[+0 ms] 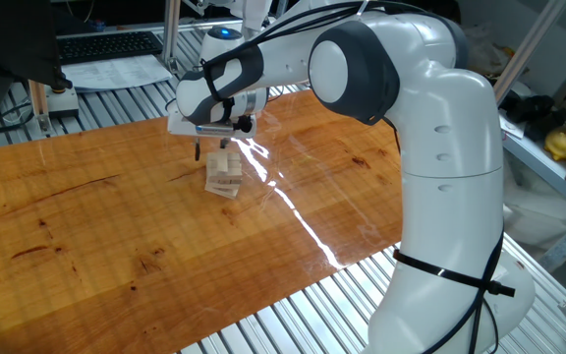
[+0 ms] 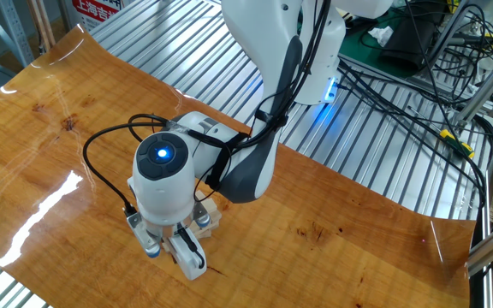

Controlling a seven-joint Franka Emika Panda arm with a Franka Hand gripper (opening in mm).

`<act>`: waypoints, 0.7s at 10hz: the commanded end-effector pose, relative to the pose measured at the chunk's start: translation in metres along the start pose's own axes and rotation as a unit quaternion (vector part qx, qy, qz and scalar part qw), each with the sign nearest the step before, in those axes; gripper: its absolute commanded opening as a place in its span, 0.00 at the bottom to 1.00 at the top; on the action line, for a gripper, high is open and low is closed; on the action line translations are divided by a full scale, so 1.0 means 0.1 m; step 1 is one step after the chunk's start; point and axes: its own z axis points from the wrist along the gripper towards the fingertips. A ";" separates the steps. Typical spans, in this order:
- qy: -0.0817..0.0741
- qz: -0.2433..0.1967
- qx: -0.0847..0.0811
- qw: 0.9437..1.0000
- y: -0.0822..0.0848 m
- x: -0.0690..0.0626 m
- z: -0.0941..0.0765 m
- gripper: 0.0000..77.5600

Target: Play Jenga

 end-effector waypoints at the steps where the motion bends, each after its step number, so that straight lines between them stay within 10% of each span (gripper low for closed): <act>1: -0.002 0.001 -0.001 1.000 0.00 -0.01 -0.02 0.01; 7: -0.011 0.014 0.003 1.000 0.02 -0.03 -0.03 0.01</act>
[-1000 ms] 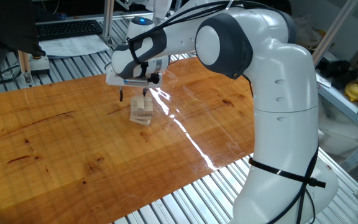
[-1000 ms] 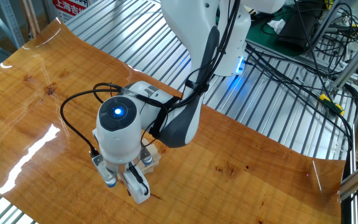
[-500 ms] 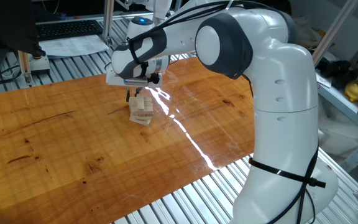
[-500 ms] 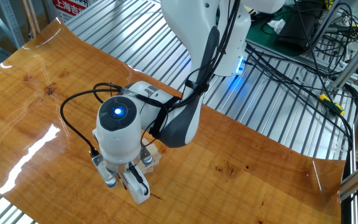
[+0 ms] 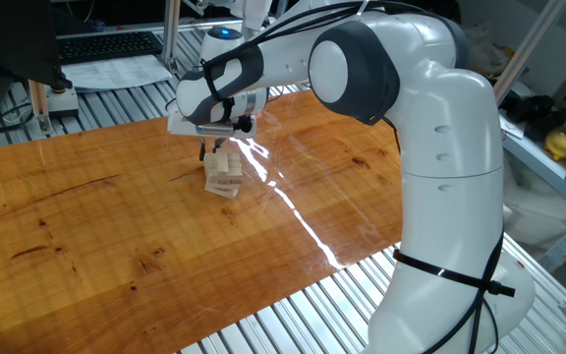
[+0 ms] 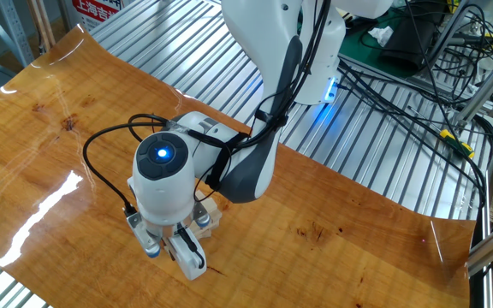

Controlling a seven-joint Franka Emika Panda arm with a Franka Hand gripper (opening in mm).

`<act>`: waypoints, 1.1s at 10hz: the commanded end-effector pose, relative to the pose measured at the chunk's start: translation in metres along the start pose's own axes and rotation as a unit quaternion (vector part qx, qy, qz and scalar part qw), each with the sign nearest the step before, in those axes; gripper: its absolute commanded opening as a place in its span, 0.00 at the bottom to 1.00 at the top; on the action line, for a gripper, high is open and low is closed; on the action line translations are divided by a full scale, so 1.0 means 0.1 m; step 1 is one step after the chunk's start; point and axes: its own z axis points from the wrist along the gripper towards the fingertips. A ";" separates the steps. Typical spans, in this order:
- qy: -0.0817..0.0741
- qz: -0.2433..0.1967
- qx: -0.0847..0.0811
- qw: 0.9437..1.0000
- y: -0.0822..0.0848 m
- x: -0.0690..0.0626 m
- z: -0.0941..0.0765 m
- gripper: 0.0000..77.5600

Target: Play Jenga

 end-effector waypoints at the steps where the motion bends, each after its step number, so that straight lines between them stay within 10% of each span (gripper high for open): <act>1: -0.013 0.019 0.003 1.000 0.04 -0.04 -0.05 0.01; 11: -0.014 0.038 0.000 0.999 0.08 -0.03 -0.10 0.01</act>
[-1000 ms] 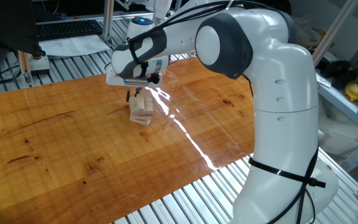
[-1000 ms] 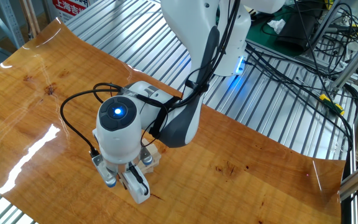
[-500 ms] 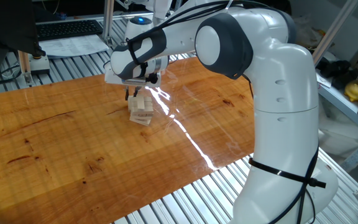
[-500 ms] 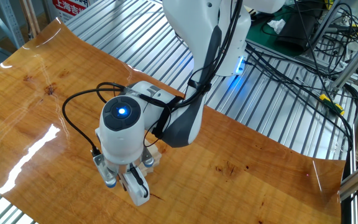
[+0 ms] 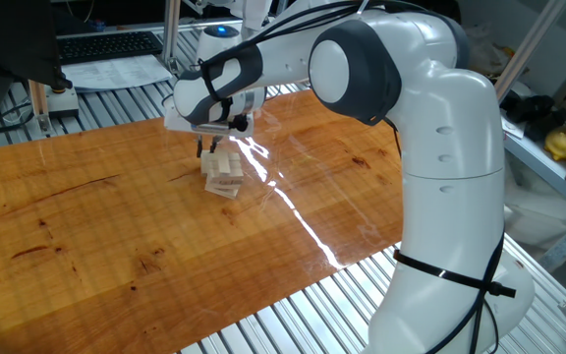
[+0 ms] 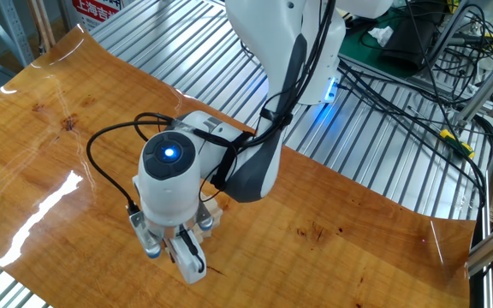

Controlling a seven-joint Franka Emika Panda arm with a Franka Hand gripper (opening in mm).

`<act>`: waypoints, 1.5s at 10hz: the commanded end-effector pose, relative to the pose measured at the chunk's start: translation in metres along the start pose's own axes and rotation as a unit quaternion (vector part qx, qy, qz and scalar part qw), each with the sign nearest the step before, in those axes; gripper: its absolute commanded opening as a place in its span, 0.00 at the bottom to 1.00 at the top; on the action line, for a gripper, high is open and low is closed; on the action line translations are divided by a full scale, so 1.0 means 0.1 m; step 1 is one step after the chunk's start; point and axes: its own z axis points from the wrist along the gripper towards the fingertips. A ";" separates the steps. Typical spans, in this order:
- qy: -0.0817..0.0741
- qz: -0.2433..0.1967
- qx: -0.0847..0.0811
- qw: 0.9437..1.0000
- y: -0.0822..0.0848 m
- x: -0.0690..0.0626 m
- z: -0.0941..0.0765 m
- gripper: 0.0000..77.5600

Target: Play Jenga

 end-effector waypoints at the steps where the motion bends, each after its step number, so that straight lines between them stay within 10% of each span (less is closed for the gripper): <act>1: -0.009 0.009 0.012 1.000 0.02 -0.03 0.00 0.01; 15: -0.006 0.024 0.000 1.000 0.17 0.05 0.01 0.01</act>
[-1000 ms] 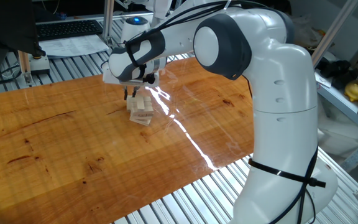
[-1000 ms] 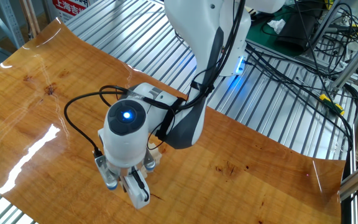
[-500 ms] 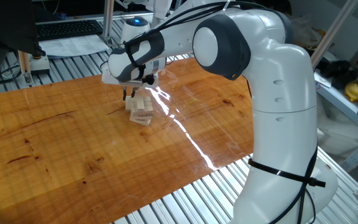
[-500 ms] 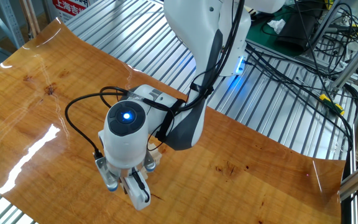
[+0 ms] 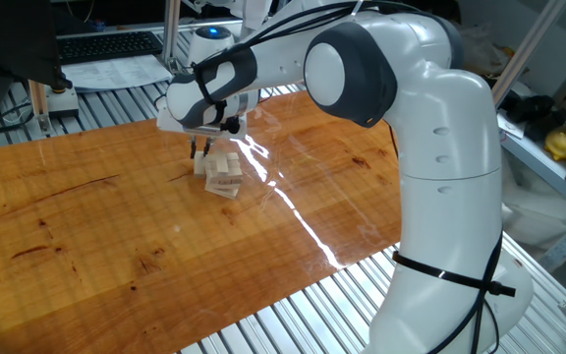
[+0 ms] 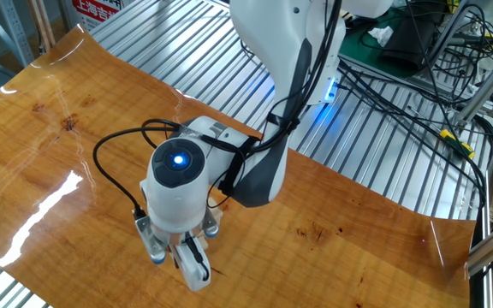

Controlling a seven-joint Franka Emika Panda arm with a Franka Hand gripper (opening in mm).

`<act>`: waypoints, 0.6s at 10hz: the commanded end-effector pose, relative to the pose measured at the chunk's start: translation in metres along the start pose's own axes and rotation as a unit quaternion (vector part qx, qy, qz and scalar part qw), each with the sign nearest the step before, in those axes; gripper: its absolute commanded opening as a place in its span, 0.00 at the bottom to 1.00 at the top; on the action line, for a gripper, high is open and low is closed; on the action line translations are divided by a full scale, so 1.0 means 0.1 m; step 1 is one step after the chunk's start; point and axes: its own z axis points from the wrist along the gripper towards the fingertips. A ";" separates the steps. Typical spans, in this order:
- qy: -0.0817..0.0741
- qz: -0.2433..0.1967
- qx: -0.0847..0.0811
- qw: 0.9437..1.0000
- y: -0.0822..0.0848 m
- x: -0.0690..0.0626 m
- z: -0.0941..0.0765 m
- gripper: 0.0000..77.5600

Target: Play Jenga

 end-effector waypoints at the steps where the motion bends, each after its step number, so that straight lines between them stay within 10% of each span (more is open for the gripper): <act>1: -0.001 0.004 -0.002 1.000 0.02 0.01 0.00 0.01; 6: 0.009 0.006 -0.013 1.000 0.13 -0.01 -0.11 0.01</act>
